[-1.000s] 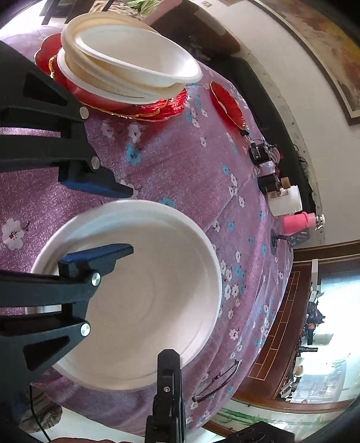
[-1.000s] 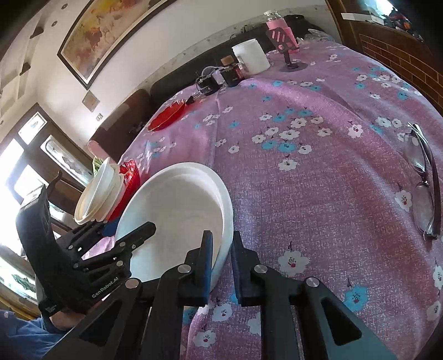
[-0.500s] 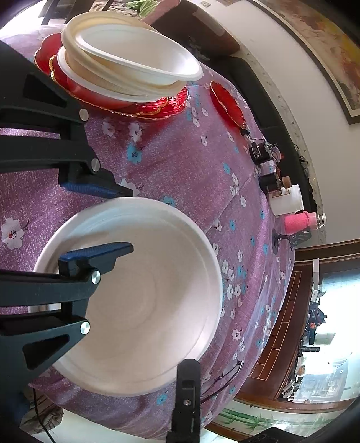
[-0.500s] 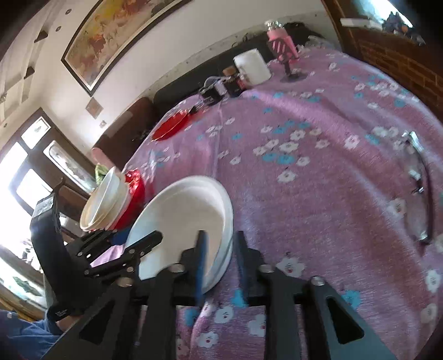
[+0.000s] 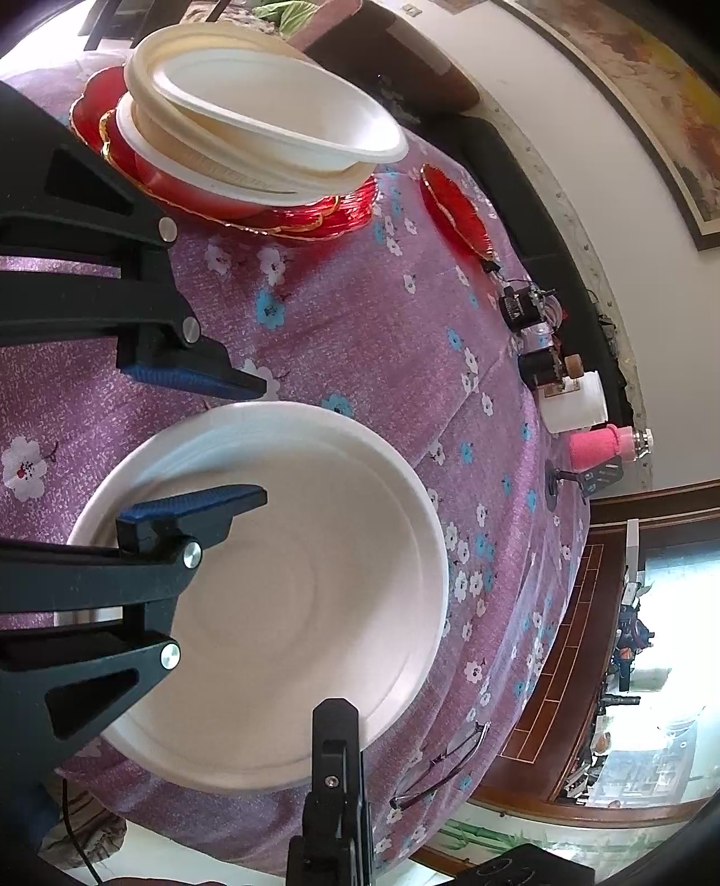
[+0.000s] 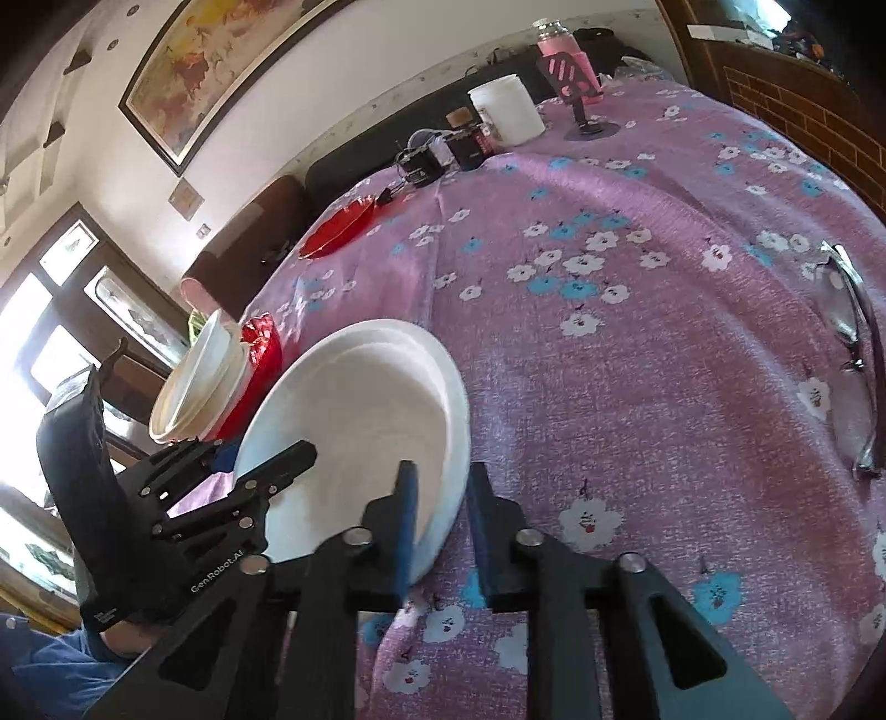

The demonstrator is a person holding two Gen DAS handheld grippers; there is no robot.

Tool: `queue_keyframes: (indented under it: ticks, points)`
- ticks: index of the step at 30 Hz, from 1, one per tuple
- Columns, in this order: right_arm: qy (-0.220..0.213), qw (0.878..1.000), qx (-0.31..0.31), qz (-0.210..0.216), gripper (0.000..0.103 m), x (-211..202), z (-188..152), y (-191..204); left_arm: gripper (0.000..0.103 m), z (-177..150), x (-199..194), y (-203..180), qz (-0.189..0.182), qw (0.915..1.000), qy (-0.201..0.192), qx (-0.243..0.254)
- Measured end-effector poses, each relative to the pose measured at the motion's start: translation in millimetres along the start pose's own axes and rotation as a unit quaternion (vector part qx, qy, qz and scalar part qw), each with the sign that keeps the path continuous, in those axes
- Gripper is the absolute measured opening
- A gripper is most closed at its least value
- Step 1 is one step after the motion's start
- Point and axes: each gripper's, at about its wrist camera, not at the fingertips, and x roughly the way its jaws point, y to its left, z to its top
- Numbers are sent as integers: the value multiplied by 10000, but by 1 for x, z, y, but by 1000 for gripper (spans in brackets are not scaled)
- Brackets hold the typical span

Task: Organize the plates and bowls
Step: 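Carry the second white bowl with the left gripper toward the stack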

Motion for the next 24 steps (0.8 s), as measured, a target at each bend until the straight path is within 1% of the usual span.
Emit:
queue_keyframes:
  ticks: [11, 17, 24]
  points:
    - [-102, 9999, -36, 36, 14, -2, -1, 3, 31, 0, -6, 0, 117, 9998, -149, 4]
    - [-162, 9998, -123, 34, 14, -2, 1, 9, 31, 0, -10, 2, 258, 9993, -281, 27]
    - [-129, 9999, -112, -8, 14, 0, 1, 9, 31, 0, -10, 2, 302, 9990, -307, 65]
